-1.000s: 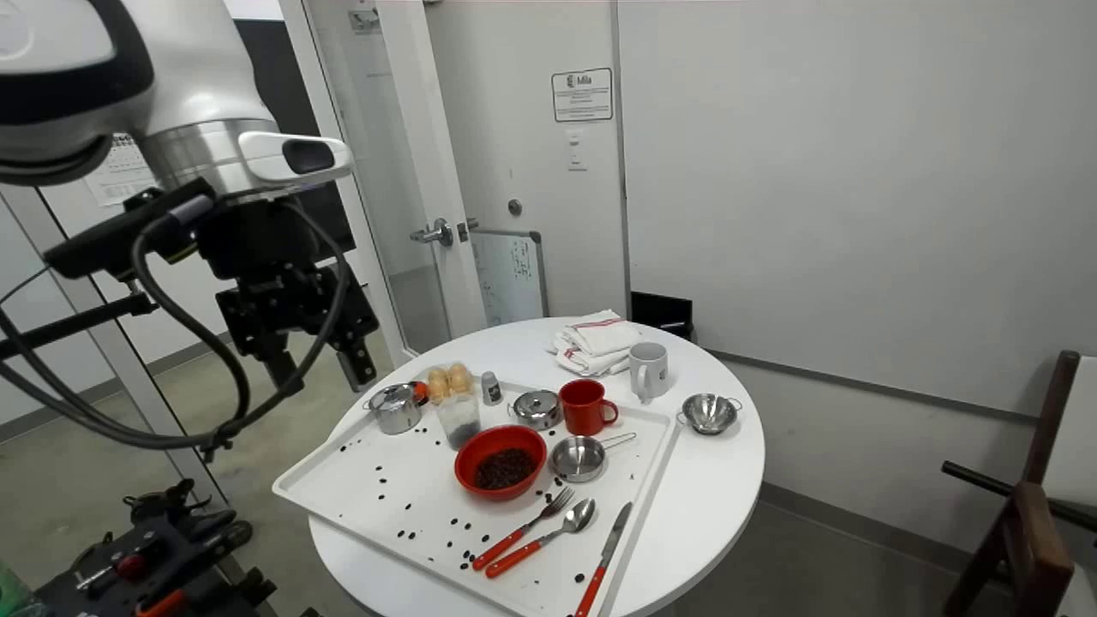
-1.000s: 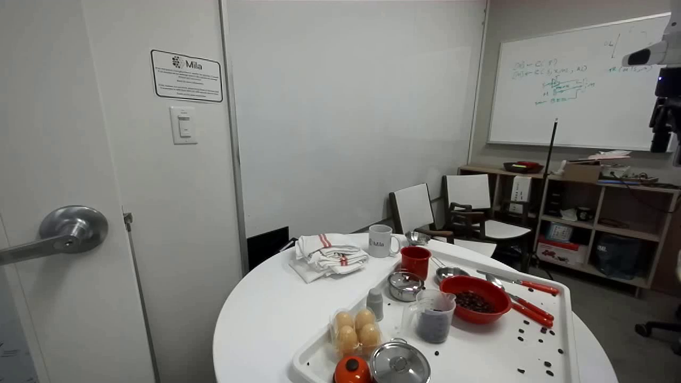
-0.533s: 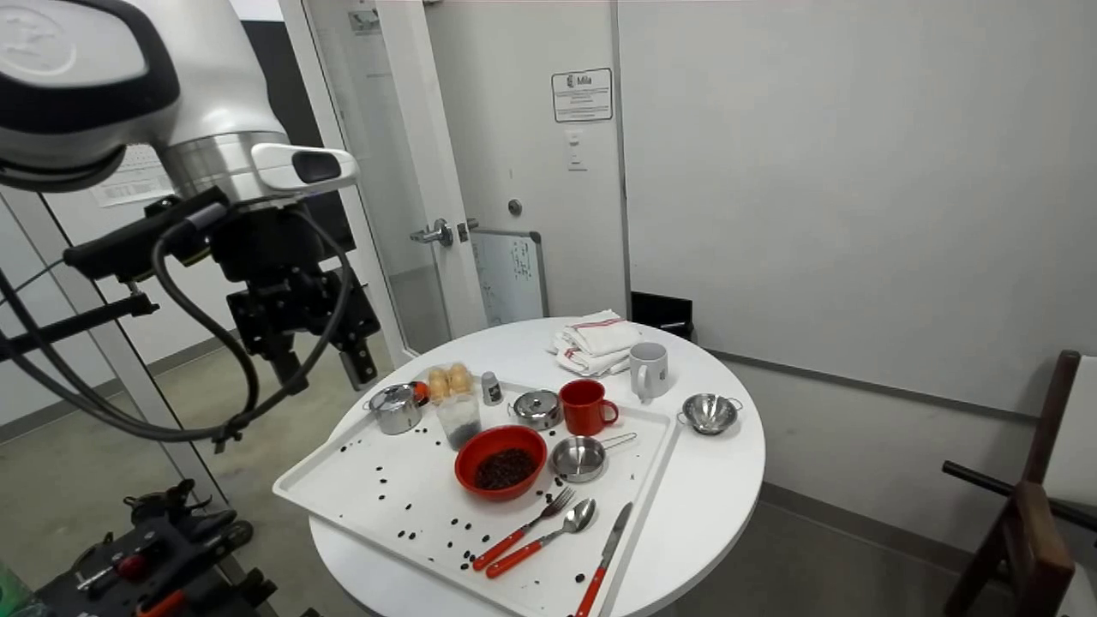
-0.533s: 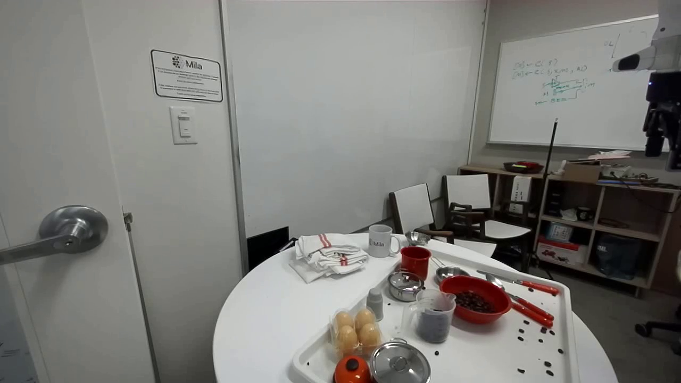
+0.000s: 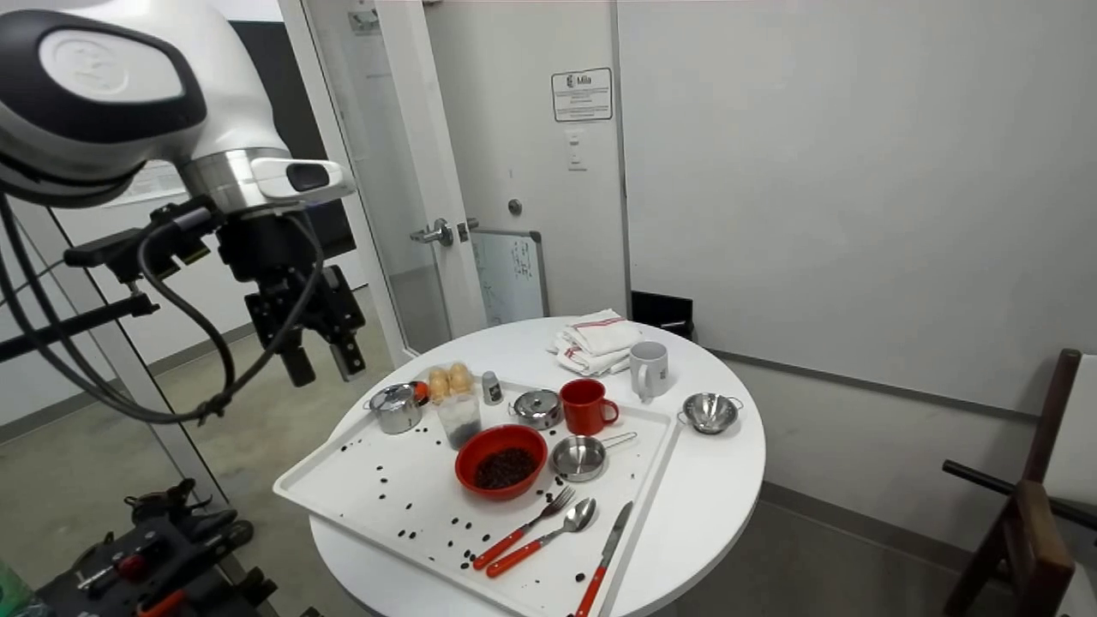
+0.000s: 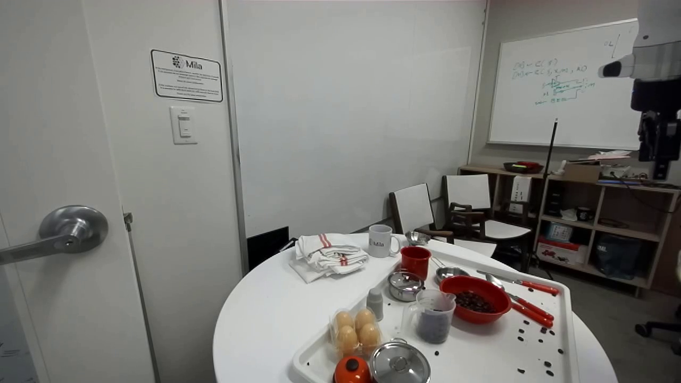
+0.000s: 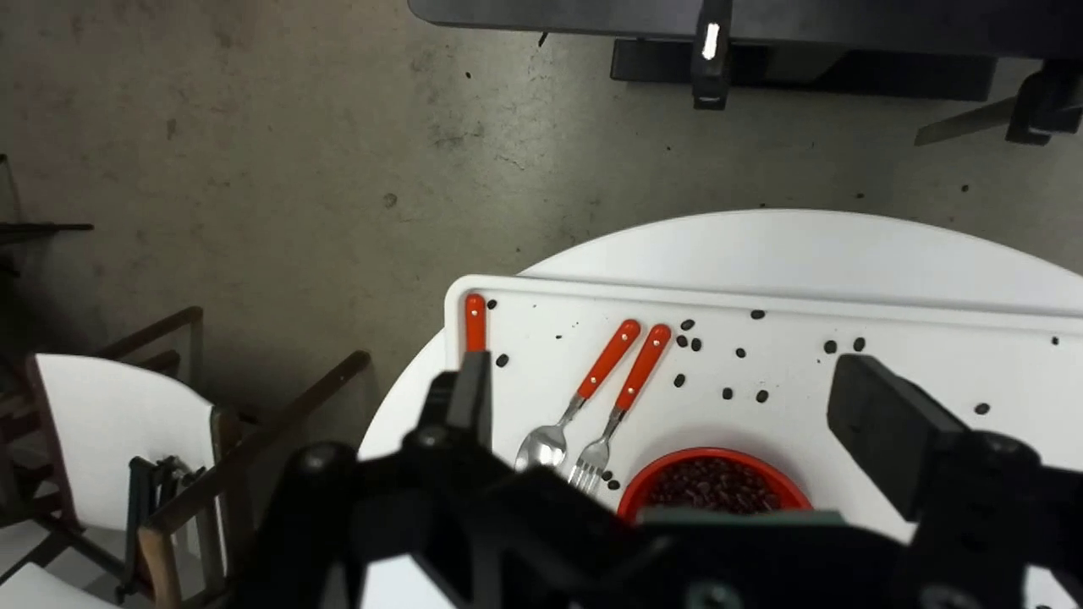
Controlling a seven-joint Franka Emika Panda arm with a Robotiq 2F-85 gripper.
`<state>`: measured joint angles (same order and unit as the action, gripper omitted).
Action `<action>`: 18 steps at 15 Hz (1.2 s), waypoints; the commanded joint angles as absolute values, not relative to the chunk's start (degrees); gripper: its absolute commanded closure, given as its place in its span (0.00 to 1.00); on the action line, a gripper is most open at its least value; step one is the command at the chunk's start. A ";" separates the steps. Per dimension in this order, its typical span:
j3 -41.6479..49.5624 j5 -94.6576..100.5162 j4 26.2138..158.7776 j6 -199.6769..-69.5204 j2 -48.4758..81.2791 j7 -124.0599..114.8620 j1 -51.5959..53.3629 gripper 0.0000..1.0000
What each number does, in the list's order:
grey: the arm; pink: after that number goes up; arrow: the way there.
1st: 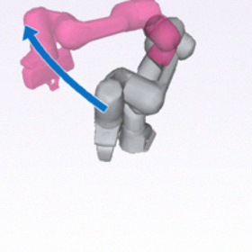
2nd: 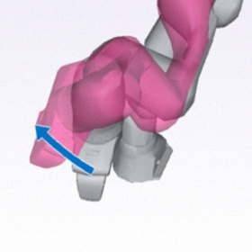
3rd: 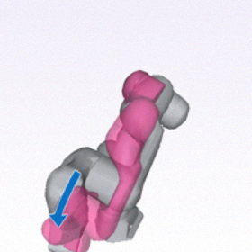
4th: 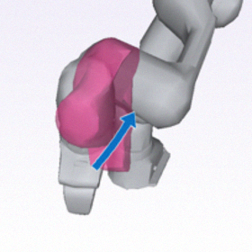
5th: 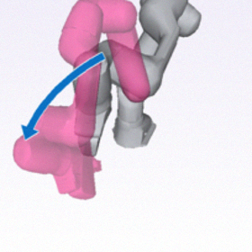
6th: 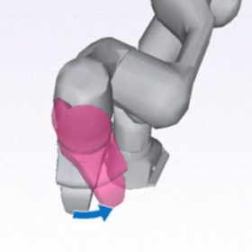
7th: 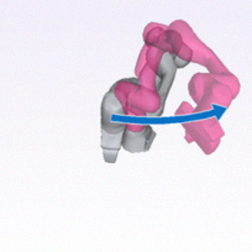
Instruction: Pour some contents of the jug into the red bowl
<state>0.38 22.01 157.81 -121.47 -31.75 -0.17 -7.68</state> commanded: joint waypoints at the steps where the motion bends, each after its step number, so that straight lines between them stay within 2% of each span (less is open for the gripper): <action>1: -5.58 21.11 152.62 -120.51 -23.83 -11.82 -5.76 0.00; 18: -5.04 -3.28 126.49 -123.83 3.76 -46.06 -0.71 0.00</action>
<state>-5.70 -0.01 131.40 -122.83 -1.26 -38.68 -2.95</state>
